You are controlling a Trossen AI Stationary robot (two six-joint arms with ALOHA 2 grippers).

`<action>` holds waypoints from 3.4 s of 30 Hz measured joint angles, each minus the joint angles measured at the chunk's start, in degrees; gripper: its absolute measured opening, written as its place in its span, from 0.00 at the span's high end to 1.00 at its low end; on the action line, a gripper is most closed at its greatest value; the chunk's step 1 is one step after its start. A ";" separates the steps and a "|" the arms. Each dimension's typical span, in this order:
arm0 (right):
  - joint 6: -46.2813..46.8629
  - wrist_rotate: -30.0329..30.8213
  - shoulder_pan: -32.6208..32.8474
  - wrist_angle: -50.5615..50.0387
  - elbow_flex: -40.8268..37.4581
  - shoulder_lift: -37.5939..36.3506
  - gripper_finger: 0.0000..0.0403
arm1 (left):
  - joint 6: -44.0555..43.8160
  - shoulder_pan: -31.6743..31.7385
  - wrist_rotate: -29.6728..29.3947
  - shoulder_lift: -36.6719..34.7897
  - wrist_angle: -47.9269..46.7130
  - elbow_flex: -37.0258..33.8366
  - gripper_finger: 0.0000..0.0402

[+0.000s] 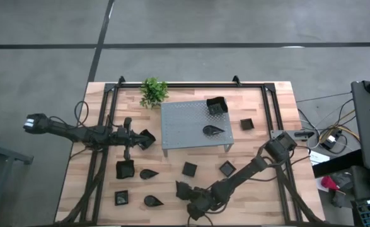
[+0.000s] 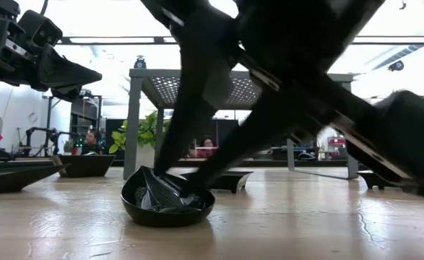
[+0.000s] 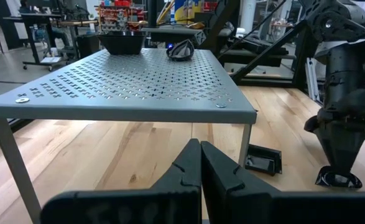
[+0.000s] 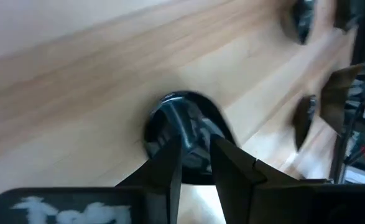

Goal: Pick & Place Mini shaped plates
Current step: Stack the black drop-shaped plate on top of the black drop-shaped plate on the shelf

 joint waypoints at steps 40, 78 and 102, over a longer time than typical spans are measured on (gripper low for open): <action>-13.44 6.49 2.01 -0.78 -0.35 2.25 0.84 | 0.00 0.02 0.01 0.03 -0.50 0.00 1.00; 58.41 15.18 0.66 -51.87 33.78 -4.55 0.98 | 0.00 0.00 0.00 0.06 -0.98 0.00 1.00; 76.95 -7.69 -19.50 -68.67 41.21 -9.06 0.98 | 0.00 0.01 0.01 0.03 -1.27 0.00 1.00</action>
